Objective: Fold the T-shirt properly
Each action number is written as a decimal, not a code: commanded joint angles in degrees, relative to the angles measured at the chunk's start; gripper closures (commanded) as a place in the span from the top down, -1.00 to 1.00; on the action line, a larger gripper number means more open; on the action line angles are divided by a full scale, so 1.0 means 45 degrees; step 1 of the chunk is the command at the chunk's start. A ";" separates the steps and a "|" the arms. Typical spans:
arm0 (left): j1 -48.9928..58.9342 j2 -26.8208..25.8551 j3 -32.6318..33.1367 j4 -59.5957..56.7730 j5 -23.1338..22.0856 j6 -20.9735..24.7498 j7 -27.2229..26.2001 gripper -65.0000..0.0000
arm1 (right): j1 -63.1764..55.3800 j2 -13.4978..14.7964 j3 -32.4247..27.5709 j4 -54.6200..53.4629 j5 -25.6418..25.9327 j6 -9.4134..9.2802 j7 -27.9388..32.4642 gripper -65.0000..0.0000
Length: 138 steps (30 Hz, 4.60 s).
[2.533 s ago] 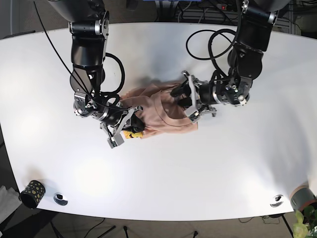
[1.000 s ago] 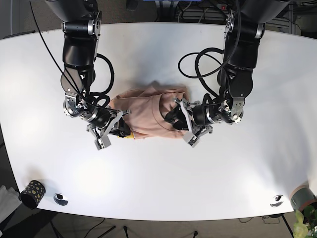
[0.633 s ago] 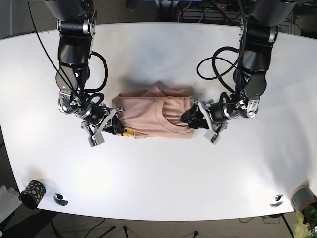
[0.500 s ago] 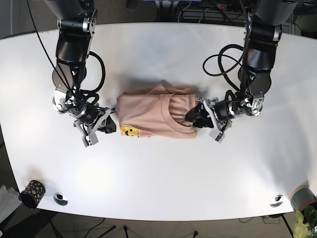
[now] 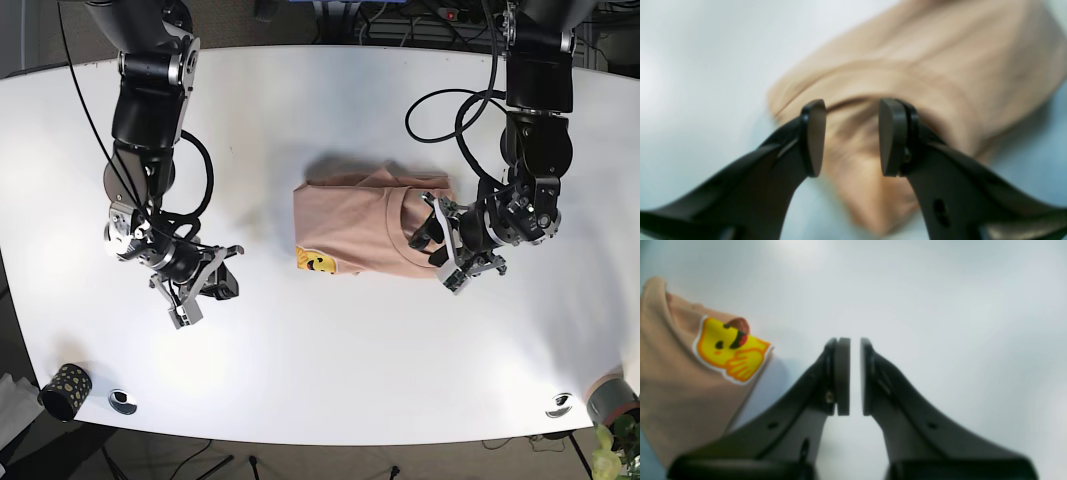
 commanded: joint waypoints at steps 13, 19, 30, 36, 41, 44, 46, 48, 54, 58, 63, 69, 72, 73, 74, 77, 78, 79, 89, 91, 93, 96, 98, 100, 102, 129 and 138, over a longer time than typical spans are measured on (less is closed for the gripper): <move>0.2191 0.0494 -0.0061 0.2691 -0.0245 -0.0071 0.0907 -0.27 | 0.1598 -0.0685 -0.2985 -0.3371 0.0259 0.0042 0.3083 -0.86; 0.2718 0.0182 -0.0120 0.2613 -0.0225 -0.0071 0.0809 -0.27 | 0.1813 -0.0958 -0.2985 -0.4485 0.0259 0.0042 0.3864 -0.86; 0.1995 0.0006 -0.1175 0.0406 -0.0225 -0.0071 0.0028 -0.27 | 0.1266 -0.0997 -0.3004 -0.4719 0.0259 0.0042 0.4157 -0.86; 0.0491 -0.0287 -0.1175 -0.1978 -0.0225 -0.0071 -0.0011 -0.27 | 0.0836 -0.0958 -0.3004 -0.4602 0.0259 0.0042 0.4118 -0.86; -0.0466 -0.0326 -0.1175 -0.3111 -0.0225 -0.0071 -0.0089 -0.27 | -0.0356 -0.0958 -0.3024 -0.2824 0.0259 0.0042 0.3532 -0.86; -0.0915 -0.0346 -0.1175 -0.3482 -0.0225 -0.0071 -0.0421 -0.27 | -0.1118 -0.0997 -0.3024 -0.1379 0.0259 0.0042 0.2809 -0.86; -0.1130 -0.0541 -0.1175 -0.3501 -0.0225 -0.0071 -0.0558 -0.27 | -0.1841 -0.1037 -0.3161 -0.0128 0.0259 0.0042 0.2243 -0.86; -0.1228 -0.0658 -0.1214 -0.3345 -0.0225 -0.0071 -0.0539 -0.27 | -0.2310 -0.1095 -0.3590 0.0712 0.0278 0.0042 0.1891 -0.86; -0.1130 -0.0698 -0.1234 -0.1548 -0.0225 -0.0071 -0.0421 -0.27 | -0.3872 -0.1212 -0.4880 0.3525 0.0317 0.0042 0.0856 -0.87; -0.0798 -0.0698 -0.1448 0.0015 -0.0225 -0.0071 0.0731 -0.27 | -0.4595 -0.1642 -0.5700 0.4599 0.0259 0.0042 0.0367 -0.87; -0.0427 -0.0444 -0.1429 0.1695 -0.0225 0.0115 0.1200 -0.26 | -0.4947 -0.1759 -0.6873 0.5166 0.0337 0.0042 0.0094 -0.87; 0.0022 0.0494 -0.0960 0.2613 -0.0206 0.2381 0.1142 -0.05 | -0.5279 -0.1720 -0.6540 0.5869 0.0376 0.0042 -0.0004 -0.87; 0.0081 0.0885 -0.0706 0.2652 -0.0206 0.3631 0.1102 0.30 | -0.5396 -0.1681 -0.5974 0.6064 0.0376 0.0042 -0.0004 -0.87; 0.0100 0.1002 -0.0667 0.2633 -0.0206 0.4002 0.1083 0.35 | -0.5396 -0.1681 -0.5837 0.6064 0.0376 0.0042 -0.0004 -0.87; 0.0159 0.1158 -0.0648 0.2594 -0.0206 0.4374 0.1083 0.38 | -0.5396 -0.1681 -0.5661 0.6064 0.0376 0.0042 -0.0024 -0.87; 0.0276 0.1744 -0.0648 0.2594 -0.0206 0.5604 0.0966 0.45 | -0.5396 -0.1681 -0.4919 0.6064 0.0376 0.0042 -0.0024 -0.87; 0.0413 0.1959 -0.0648 0.2594 -0.0186 0.5995 0.0731 0.45 | -0.5396 -0.1681 -0.4626 0.6084 0.0376 0.0042 -0.0121 -0.87; 0.0491 0.2057 -0.0648 0.2574 -0.0147 0.6210 0.0516 0.45 | -0.5377 -0.1681 -0.4450 0.6084 0.0376 0.0042 -0.0219 -0.87; 0.2054 0.3112 0.0740 0.1480 0.3936 0.6894 -0.3332 0.45 | -0.5025 -0.1681 -0.2731 0.6123 0.0395 0.0042 -0.1137 -0.87; 0.2249 0.3307 0.0720 0.0816 0.4639 0.6913 -0.4114 0.45 | -0.4908 -0.1681 -0.2594 0.6123 0.0395 0.0042 -0.1137 -0.87; 0.2328 0.3346 0.0700 0.0113 0.5128 0.6913 -0.4563 0.44 | -0.4830 -0.1681 -0.2301 0.6123 0.0395 0.0042 -0.1137 -0.87; 0.2562 0.3288 0.0603 -0.0649 0.5264 0.6913 -0.4778 0.43 | -0.4791 -0.1681 -0.1910 0.6123 0.0395 0.0042 -0.1157 -0.87; 0.2581 0.3268 0.0271 -0.0884 0.5264 0.6913 -0.4719 0.43 | -0.4752 -0.1681 -0.1754 0.6104 0.0395 0.0042 -0.1157 -0.87; 0.2601 0.3151 -0.0491 -0.1040 0.5303 0.6816 -0.4504 0.45 | -0.4732 -0.1681 -0.1617 0.6143 0.0395 0.0042 -0.1157 -0.87; 0.2581 0.2663 -0.0843 -0.1118 0.5303 0.6679 -0.3977 0.45 | -0.4673 -0.1681 -0.1598 0.6143 0.0395 0.0042 -0.1157 -0.87; 0.1273 -0.5269 -0.3890 -0.7174 0.5245 0.0427 -0.3098 0.43 | -0.4556 -0.1681 -0.1559 0.7315 0.0376 0.0042 -0.1157 -0.87; 0.1253 -0.7047 -0.3890 -1.0085 0.5225 0.0408 -0.5657 0.43 | -0.4712 -0.1681 -0.1539 0.7412 0.0376 0.0042 -0.1157 -0.87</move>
